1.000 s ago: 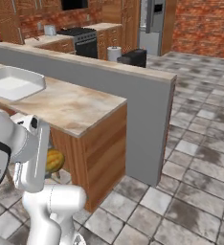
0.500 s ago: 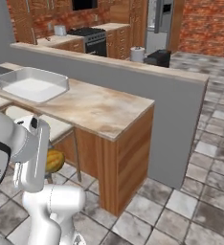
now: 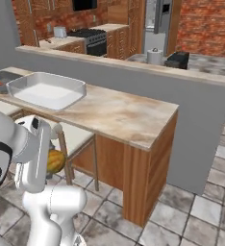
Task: Place the cold items (carrot and squash) from the fridge in one tupperware on the dining counter. Place the warm items (hot dog and kebab skewer) in the stove area in another tupperware.
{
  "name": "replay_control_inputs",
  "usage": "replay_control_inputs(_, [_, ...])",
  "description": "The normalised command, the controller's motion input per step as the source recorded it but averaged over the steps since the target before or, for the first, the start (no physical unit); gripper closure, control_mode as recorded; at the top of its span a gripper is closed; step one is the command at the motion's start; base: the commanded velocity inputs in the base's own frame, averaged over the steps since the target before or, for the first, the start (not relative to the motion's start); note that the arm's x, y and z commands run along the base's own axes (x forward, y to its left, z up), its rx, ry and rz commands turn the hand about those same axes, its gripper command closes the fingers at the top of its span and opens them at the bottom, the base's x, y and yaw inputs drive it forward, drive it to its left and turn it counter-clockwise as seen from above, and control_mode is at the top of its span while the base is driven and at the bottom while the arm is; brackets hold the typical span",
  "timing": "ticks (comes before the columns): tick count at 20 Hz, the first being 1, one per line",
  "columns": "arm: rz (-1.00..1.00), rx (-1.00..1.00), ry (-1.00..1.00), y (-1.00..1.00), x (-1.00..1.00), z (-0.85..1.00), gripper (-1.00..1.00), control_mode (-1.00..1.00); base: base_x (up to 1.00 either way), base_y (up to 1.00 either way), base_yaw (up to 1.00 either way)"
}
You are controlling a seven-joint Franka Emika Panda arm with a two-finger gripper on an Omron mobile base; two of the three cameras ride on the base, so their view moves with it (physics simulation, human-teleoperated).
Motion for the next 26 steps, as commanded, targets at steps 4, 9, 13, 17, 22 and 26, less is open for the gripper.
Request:
replay_control_inputs(4, [0.0,0.0,0.0,0.0,0.0,0.0,1.0,1.0,0.0,0.97,-0.22])
replay_control_inputs(9, [0.0,0.0,0.0,0.0,0.0,0.0,1.0,1.0,0.0,0.99,-0.22])
replay_control_inputs(13, [0.0,0.0,0.0,0.0,0.0,0.0,1.0,1.0,0.0,1.0,-0.23])
replay_control_inputs(17, [0.0,0.0,0.0,0.0,0.0,0.0,1.0,1.0,0.0,0.95,-0.23])
replay_control_inputs(22, [0.0,0.0,0.0,0.0,0.0,0.0,1.0,1.0,0.0,0.84,-0.22])
replay_control_inputs(26, [0.0,0.0,0.0,0.0,0.0,0.0,1.0,1.0,0.0,0.69,-0.17])
